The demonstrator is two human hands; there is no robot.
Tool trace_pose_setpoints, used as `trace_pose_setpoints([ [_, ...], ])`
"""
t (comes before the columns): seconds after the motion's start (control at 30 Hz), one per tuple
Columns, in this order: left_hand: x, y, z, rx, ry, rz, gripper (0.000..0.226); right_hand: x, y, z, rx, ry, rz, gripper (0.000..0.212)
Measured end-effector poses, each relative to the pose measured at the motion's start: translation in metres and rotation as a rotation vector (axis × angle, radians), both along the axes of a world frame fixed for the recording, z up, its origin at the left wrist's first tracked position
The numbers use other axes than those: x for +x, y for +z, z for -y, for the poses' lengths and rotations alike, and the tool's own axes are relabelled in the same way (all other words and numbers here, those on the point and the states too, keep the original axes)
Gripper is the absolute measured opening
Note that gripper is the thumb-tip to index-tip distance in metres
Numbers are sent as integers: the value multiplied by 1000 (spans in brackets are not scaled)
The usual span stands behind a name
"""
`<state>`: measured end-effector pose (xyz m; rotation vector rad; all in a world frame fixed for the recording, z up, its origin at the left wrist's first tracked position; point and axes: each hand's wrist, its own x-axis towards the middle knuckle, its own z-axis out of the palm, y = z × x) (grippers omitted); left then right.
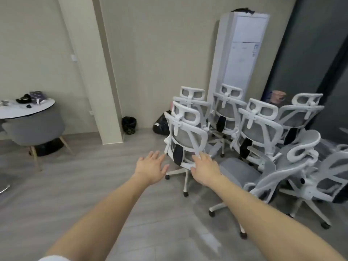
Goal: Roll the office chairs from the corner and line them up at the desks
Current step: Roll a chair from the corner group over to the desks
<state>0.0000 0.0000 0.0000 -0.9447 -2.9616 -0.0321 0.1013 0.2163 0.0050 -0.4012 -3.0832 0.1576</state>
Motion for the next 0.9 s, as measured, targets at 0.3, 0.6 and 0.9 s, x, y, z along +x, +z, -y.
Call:
trace_pose_setpoints([
  [0.3, -162, 11, -26, 17, -19, -38, 60, -152, 8, -25, 35, -106, -17, 48],
  [0.6, -334, -26, -97, -15, -13, -32, 66, -323, -36, -112, -9, -142, 11, 56],
  [0.9, -475, -57, -162, -77, -36, 25, 55, -447, -71, -166, -122, -195, 104, 57],
])
